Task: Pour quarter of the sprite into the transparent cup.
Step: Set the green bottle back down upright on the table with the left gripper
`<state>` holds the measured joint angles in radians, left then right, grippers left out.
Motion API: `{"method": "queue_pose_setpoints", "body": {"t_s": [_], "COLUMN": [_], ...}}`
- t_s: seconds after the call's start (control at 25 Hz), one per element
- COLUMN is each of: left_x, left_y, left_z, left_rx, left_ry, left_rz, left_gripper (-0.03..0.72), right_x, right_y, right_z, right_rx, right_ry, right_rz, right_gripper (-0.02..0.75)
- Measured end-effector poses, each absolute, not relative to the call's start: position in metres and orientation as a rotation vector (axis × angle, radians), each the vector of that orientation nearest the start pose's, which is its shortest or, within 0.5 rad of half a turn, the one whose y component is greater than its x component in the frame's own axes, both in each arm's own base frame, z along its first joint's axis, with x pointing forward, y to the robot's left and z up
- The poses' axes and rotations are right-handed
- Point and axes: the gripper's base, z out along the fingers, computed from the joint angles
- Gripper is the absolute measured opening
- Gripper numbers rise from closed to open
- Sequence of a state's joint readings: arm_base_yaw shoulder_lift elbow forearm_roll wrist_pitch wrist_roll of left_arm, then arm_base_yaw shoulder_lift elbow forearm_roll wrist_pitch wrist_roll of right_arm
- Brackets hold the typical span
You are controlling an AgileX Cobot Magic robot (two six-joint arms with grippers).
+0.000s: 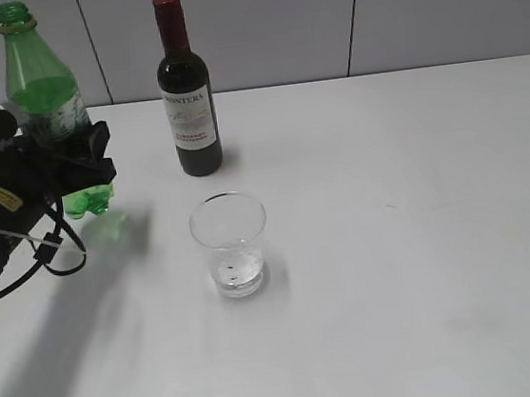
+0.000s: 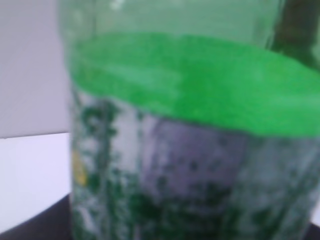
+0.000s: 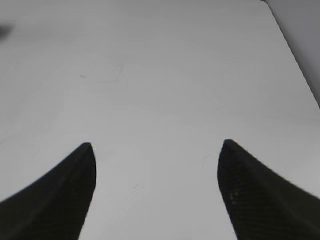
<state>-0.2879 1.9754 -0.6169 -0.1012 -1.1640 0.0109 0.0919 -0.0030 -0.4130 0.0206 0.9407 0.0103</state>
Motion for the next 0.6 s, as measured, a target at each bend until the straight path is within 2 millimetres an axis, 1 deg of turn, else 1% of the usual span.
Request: {"method": "queue_pose_setpoints", "body": {"t_s": [0.16, 0.28, 0.44, 0.6], "left_x": [0.342, 0.353, 0.360, 0.361], "left_y": [-0.094, -0.097, -0.099, -0.098], "left_z": [0.118, 0.108, 0.098, 0.094], "left_rx": [0.148, 0.148, 0.151, 0.153], "left_ry": [1.651, 1.654, 1.665, 1.675], "left_rz": [-0.178, -0.178, -0.177, -0.175], "left_gripper": [0.458, 0.458, 0.458, 0.458], "right_x": [0.009, 0.009, 0.009, 0.009], "right_y": [0.002, 0.002, 0.002, 0.002], "right_z": [0.262, 0.262, 0.262, 0.262], "right_rx": [-0.080, -0.080, -0.080, -0.080], "right_ry": [2.008, 2.008, 2.008, 2.008], "right_rz": [0.090, 0.090, 0.090, 0.090], "right_gripper": [0.584, 0.584, 0.584, 0.584]}}
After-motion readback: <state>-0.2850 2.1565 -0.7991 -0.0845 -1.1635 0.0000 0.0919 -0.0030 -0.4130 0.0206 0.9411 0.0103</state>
